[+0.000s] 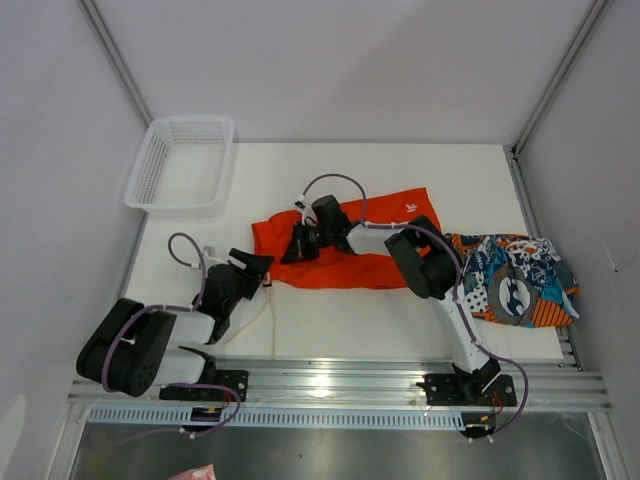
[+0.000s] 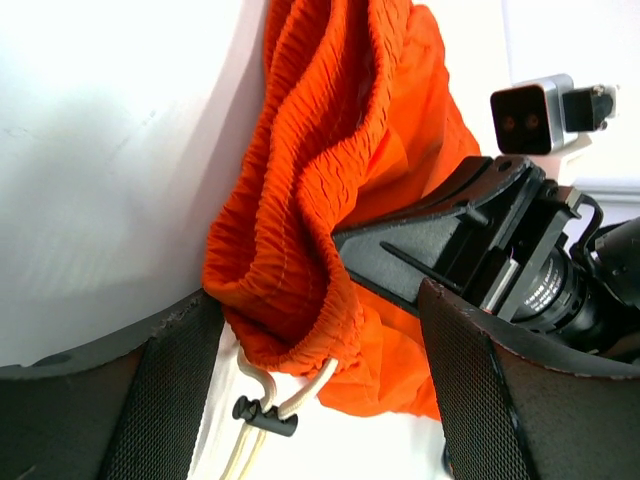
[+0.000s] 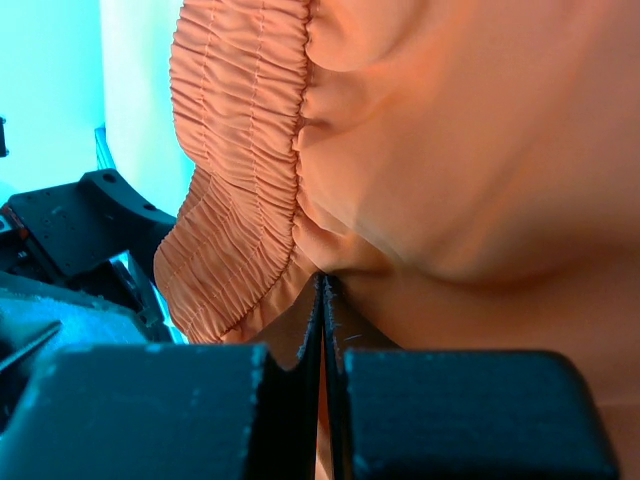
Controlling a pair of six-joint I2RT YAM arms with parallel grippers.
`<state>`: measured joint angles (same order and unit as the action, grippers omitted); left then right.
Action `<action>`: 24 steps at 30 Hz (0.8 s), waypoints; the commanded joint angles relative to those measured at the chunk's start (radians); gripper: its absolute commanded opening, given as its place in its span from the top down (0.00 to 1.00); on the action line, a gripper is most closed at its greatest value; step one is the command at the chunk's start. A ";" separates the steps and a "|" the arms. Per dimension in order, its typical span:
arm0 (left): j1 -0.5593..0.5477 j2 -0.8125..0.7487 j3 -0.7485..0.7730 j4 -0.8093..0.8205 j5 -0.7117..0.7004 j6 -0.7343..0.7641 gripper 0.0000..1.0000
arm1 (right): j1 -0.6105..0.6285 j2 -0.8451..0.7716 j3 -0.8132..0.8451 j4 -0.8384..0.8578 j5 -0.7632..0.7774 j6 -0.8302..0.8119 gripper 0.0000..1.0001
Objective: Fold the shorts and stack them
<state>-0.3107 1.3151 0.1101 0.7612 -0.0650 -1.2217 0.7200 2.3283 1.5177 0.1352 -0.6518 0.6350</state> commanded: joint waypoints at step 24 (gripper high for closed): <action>-0.008 0.363 -0.013 0.388 0.002 0.024 0.25 | 0.027 0.059 -0.021 -0.129 0.024 -0.087 1.00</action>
<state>-0.3157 1.6360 0.1257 1.1656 -0.0750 -1.2274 0.7231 2.3283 1.5188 0.1356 -0.6605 0.6044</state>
